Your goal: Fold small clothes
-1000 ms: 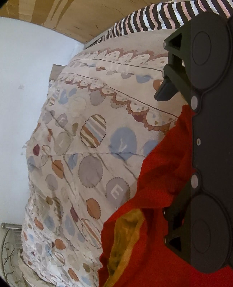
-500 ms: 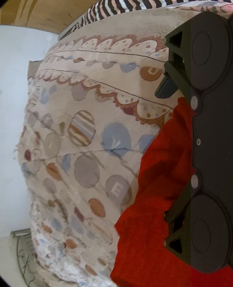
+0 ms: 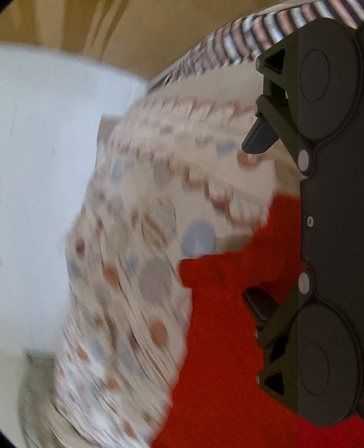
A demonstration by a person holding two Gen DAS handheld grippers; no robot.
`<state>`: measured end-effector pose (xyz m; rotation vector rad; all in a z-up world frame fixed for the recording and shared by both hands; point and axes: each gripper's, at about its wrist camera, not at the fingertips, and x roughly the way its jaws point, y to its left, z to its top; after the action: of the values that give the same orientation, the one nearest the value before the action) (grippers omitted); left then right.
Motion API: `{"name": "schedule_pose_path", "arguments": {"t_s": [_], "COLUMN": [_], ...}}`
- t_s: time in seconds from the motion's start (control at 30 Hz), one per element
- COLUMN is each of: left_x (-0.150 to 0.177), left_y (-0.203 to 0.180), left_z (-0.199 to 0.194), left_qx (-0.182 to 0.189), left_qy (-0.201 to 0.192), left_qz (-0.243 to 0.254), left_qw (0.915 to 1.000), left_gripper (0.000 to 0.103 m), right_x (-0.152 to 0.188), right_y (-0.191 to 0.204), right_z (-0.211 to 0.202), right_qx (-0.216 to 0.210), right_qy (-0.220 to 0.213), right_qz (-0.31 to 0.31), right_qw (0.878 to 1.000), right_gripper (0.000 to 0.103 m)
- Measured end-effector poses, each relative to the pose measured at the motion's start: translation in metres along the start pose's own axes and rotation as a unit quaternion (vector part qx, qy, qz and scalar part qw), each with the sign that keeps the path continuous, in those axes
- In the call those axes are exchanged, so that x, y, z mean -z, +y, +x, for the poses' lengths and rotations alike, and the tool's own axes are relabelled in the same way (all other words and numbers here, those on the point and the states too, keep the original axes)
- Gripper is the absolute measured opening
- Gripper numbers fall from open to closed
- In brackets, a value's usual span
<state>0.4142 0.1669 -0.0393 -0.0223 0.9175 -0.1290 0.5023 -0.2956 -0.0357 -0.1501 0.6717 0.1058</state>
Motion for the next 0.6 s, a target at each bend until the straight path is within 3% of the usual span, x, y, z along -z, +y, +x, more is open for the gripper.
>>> {"name": "schedule_pose_path", "arguments": {"t_s": [0.1,0.3,0.43,0.6], "left_x": [0.002,0.005,0.007,0.022], "left_y": [0.01,0.014,0.014,0.013], "left_z": [0.002,-0.007,-0.033,-0.081], "left_qx": [0.001,0.011,0.014,0.011], "left_qy": [0.009,0.004,-0.023,-0.066], "left_qz": [-0.024,-0.057,-0.075,-0.086], "left_qw": [0.9997,0.9983,0.9968,0.994], "left_gripper": [0.103,0.102,0.102,0.103], "right_x": [0.005,0.029,0.026,0.018], "right_y": [-0.027,-0.055,-0.053,-0.021], "right_z": [0.012,0.005,-0.021,-0.079], "right_qx": [0.023,0.008,0.011,0.001], "right_qy": [0.025,0.037,0.018,-0.04], "right_qz": [0.075,0.145,0.149,0.107], "right_qw": [0.997,0.989,0.989,0.993], "right_gripper": [0.102,0.102,0.102,0.102]}}
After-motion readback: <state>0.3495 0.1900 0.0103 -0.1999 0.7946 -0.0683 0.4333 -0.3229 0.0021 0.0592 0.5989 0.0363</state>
